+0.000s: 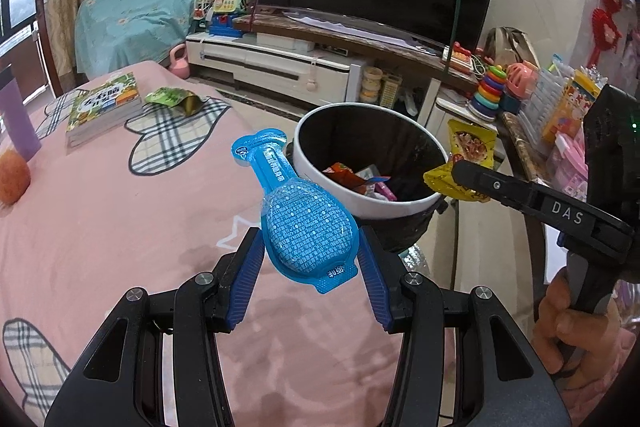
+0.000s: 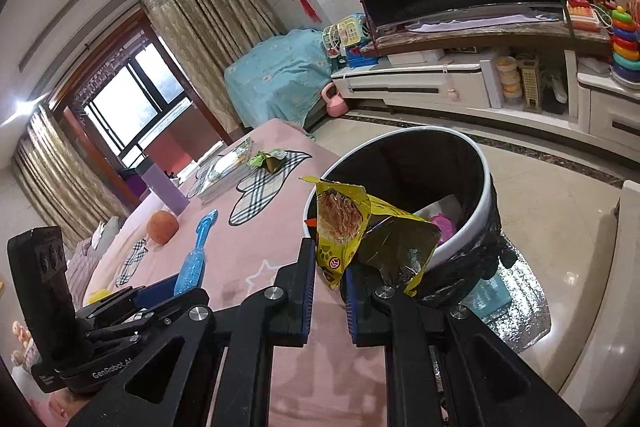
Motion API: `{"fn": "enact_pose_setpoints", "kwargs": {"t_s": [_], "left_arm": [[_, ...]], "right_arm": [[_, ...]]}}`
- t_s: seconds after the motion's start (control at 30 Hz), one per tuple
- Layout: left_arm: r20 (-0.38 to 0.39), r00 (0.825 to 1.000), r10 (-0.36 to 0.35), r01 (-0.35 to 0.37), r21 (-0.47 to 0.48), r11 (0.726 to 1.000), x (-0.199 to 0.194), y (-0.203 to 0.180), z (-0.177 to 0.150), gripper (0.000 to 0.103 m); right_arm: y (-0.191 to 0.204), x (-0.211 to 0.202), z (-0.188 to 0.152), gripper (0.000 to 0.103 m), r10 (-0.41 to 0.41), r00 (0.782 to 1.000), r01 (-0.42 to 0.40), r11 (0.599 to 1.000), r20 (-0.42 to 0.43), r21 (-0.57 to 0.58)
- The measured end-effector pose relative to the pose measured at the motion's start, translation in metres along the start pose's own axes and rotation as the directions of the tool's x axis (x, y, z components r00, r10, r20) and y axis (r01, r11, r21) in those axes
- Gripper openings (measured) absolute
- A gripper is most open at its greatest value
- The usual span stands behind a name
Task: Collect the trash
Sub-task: 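Carry the blue toy and yellow snack bag over the trash bin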
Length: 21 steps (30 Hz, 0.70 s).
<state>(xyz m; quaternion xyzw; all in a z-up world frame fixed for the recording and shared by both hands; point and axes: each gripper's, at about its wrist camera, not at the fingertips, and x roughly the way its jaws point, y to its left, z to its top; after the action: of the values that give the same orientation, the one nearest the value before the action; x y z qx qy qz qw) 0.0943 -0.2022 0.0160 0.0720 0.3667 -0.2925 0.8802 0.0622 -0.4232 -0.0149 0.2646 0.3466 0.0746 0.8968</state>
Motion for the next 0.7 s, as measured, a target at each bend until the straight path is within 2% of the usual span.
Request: {"fn": "enact_pose_setpoints", "kwargs": {"t_s": [0.7], "left_arm": [[-0.006, 0.999, -0.036, 0.036, 0.059, 0.998, 0.022, -0.028, 0.023, 0.048]], "right_arm": [[-0.012, 0.0, 0.01, 0.013, -0.008, 1.0, 0.008, 1.0, 0.005, 0.02]]}}
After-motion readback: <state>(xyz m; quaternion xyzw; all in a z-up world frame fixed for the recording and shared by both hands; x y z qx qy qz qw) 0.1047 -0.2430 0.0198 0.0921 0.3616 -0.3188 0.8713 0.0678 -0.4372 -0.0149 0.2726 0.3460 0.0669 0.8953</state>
